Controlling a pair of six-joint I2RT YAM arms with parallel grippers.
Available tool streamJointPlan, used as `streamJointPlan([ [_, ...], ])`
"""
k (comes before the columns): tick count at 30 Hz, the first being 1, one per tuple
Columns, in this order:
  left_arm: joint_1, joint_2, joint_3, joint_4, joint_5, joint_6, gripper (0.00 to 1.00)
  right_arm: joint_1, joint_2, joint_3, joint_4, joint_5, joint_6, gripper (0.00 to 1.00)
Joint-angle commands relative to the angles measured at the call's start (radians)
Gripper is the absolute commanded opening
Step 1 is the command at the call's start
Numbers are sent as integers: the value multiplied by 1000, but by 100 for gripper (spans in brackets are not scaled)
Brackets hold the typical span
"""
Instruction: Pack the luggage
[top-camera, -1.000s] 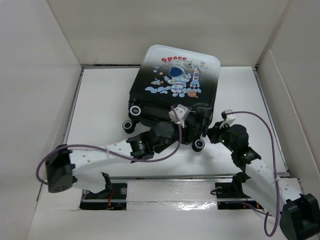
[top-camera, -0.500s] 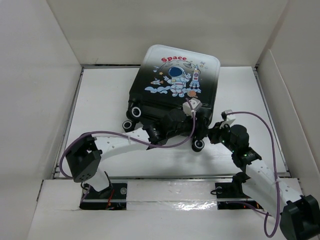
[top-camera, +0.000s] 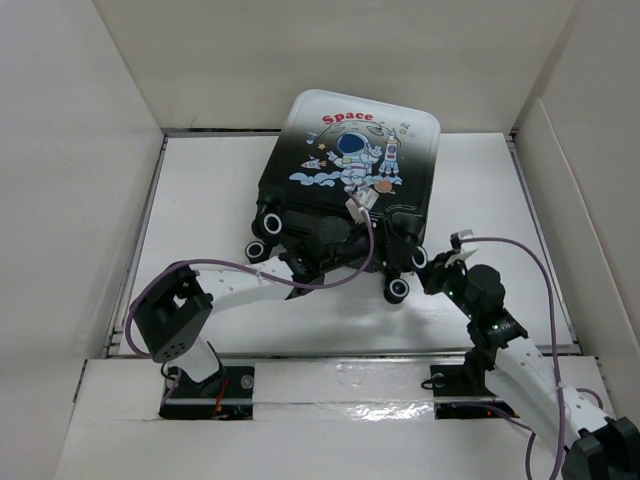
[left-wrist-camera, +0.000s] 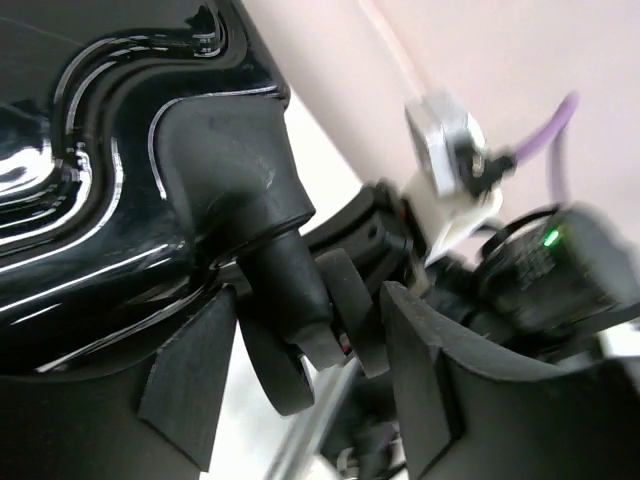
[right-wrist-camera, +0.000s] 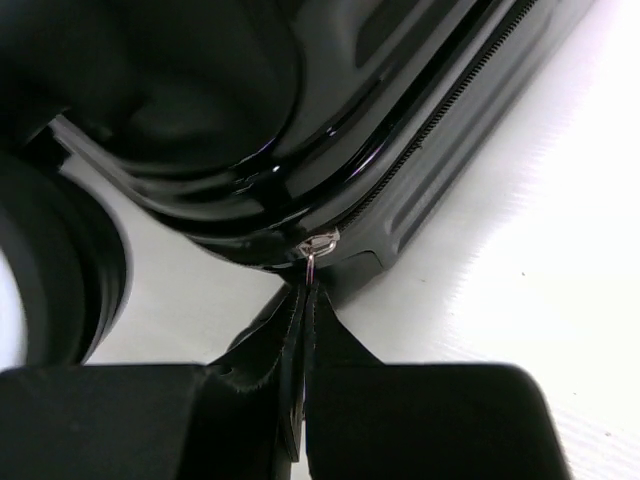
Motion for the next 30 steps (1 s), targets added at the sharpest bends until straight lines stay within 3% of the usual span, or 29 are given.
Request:
streamJointPlan([
  [1,65,3,2,322,26,-126,0,86,-111,-19,158,-133,40,0],
  [6,77,71,74,347,36,-168,0,206,-118,-20,186,-6,48,0],
  [10,86,112,129,338,67,-206,0,411,-37,-2,255,111,42,0],
  [17,120,140,207,267,179,-264,0,724,120,18,358,473,3,0],
  [24,100,126,295,166,234,-269,0,749,419,53,655,525,-43,0],
  [28,89,155,330,158,280,-317,0,806,673,137,853,610,-75,0],
  [30,80,154,324,164,288,-330,6,817,817,182,951,724,-87,0],
])
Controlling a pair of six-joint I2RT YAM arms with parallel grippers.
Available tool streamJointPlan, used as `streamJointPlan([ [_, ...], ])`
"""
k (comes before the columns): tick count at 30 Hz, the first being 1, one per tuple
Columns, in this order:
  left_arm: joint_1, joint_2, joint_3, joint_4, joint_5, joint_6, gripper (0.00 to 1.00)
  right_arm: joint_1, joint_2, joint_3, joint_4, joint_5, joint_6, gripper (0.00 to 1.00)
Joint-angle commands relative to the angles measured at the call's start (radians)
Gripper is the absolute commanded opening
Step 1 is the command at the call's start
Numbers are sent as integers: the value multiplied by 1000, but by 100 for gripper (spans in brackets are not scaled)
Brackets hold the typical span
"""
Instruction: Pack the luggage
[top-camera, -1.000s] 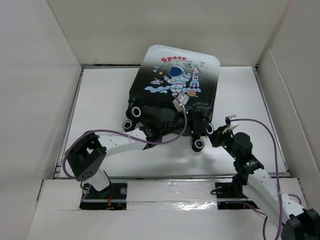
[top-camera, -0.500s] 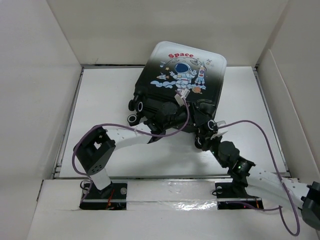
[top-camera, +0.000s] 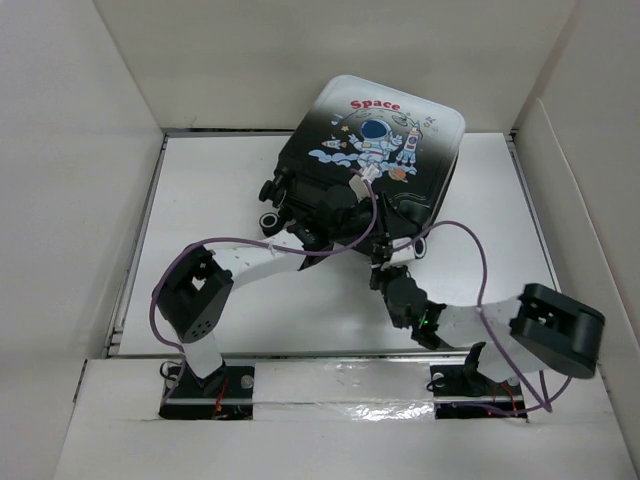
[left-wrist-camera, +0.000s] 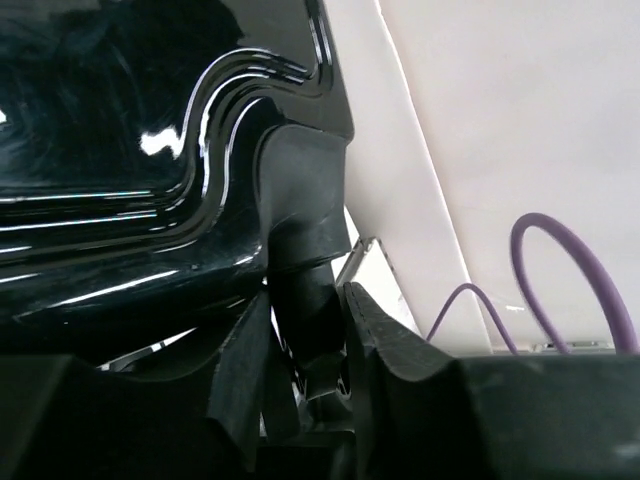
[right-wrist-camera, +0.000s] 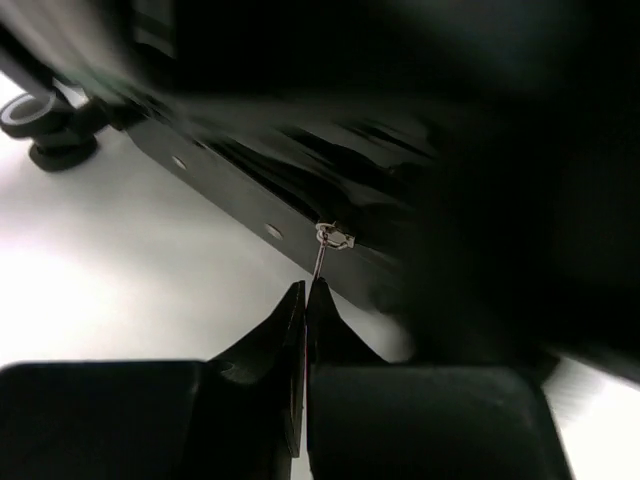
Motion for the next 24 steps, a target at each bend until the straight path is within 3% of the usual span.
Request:
streamJointPlan([
  [1,-45,0,108,278,93,-129,10,127,173,133,300,-196,8,0],
  [3,-45,-5,93,297,101,-144,21,139,306,179,386,-152,3,0],
  [6,-45,-23,71,296,91,-149,28,150,419,263,463,-111,-1,0],
  [8,-45,-49,57,273,79,-123,41,160,455,262,489,-130,11,0],
  [9,-45,-58,56,258,72,-109,48,184,447,253,493,-124,13,0],
  [10,-30,-84,47,250,67,-97,63,184,421,239,489,-113,11,0],
  [12,13,-114,40,216,52,-39,76,195,372,166,467,-102,57,0],
  [13,30,-147,59,181,30,-4,97,195,344,138,459,-98,74,0],
  [18,180,-273,57,-60,-63,154,99,183,182,37,333,-99,154,0],
  [24,400,-589,-117,-323,-246,308,99,152,154,-26,357,-170,163,0],
])
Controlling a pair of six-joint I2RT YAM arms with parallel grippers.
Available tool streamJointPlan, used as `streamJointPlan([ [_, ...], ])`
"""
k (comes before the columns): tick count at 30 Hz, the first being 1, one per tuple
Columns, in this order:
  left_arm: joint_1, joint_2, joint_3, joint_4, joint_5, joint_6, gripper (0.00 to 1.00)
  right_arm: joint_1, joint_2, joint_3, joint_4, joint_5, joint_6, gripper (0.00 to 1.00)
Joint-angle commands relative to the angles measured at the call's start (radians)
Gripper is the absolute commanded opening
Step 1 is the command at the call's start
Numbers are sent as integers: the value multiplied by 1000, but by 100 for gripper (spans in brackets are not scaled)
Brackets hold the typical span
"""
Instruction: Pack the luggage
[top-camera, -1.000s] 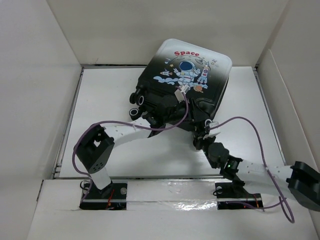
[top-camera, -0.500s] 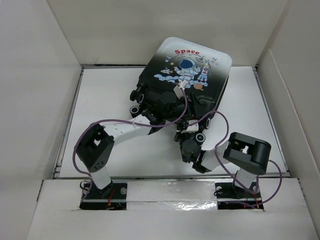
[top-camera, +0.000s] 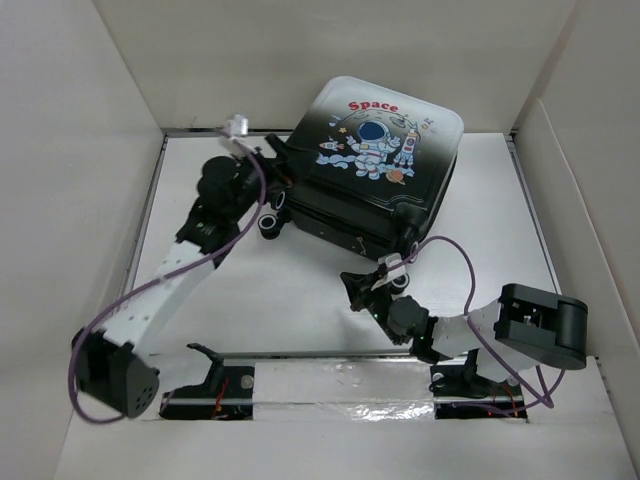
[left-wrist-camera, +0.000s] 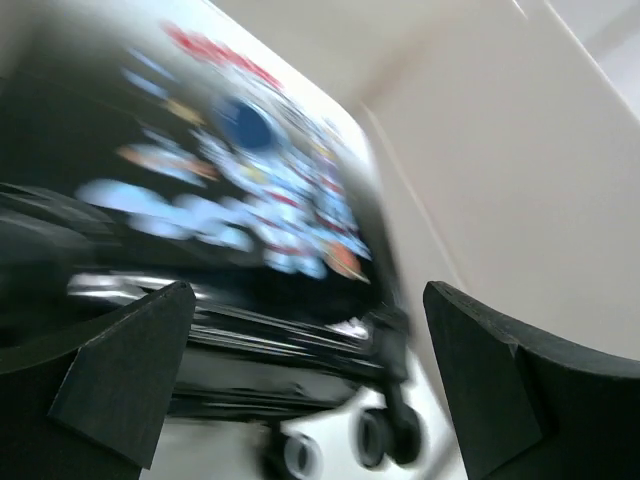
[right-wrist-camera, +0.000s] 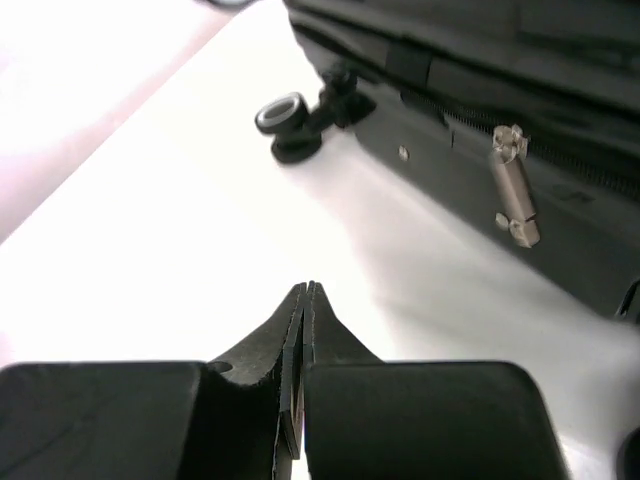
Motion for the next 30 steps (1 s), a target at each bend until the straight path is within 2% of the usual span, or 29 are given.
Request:
streamJointPlan([
  [1,42,-189,-39,-188,-204,166,99,-20,-6,-24,19,-83,35,0],
  [2,42,-206,-30,-248,-263,246,96,-20,-5,-33,25,-95,35,0],
  [3,42,-215,-16,-376,-346,281,90,-29,-3,-38,40,-109,34,0],
  [5,51,-213,25,-532,-403,333,86,-43,-3,-45,56,-127,35,0],
  [9,51,-162,53,-653,-506,454,94,-66,-2,-62,101,-192,31,0],
  [12,74,-105,72,-646,-501,508,98,-66,-25,-81,109,-206,35,0],
  [16,99,-4,99,-612,-362,633,99,-66,-80,-124,86,-207,43,0],
  [19,99,73,134,-635,-375,638,99,-66,-112,-127,34,-206,52,0],
  [24,99,125,136,-569,-376,677,98,-66,-132,-134,27,-218,55,1],
  [25,99,145,139,-561,-357,680,97,-66,-132,-134,26,-219,54,3],
  [30,99,202,183,-520,-331,694,91,-66,-138,-133,5,-232,52,24],
])
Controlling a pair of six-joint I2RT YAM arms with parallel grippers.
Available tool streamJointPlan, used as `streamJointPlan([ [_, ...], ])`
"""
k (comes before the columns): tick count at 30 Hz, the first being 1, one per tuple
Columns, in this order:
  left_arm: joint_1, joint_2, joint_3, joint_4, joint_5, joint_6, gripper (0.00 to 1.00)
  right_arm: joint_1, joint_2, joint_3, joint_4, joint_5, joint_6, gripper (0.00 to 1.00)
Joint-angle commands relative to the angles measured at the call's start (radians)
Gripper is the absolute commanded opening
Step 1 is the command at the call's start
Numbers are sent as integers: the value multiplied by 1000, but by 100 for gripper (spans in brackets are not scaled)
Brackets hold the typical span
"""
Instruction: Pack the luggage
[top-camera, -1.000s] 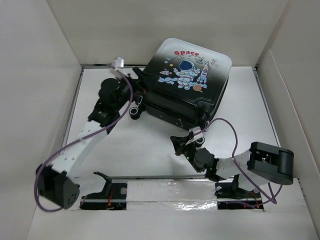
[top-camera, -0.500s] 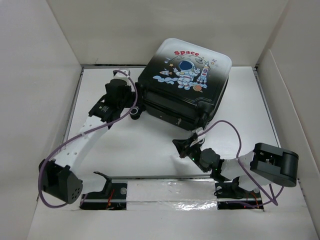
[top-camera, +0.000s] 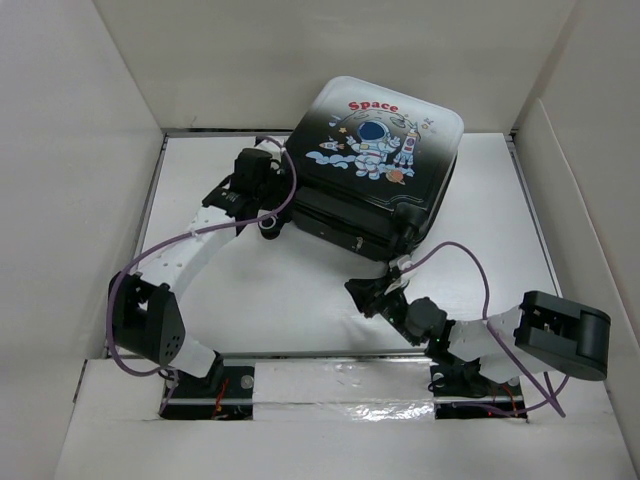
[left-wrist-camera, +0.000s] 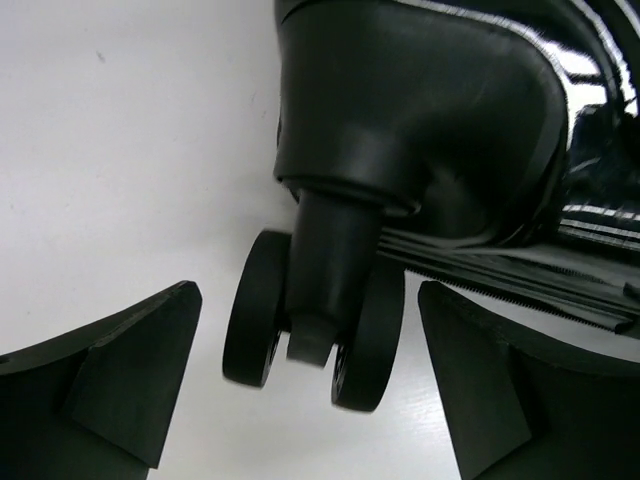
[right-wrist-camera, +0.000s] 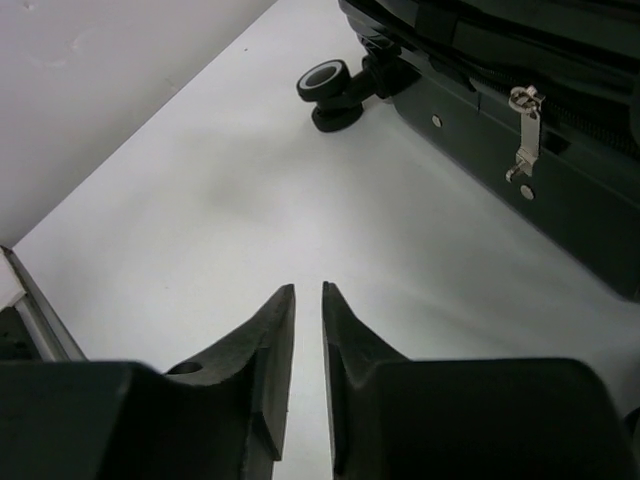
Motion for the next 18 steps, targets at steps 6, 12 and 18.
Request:
streamJointPlan([
  [6,4,81,110,65,59,40,59,-2,-71,-21,-35,-7,5,30],
  [12,4,93,83,70,124,-26,0,-51,-255,-21,-284,17,35,30],
  [18,-66,5,-100,253,219,-213,0,-186,-664,37,-828,3,115,41],
])
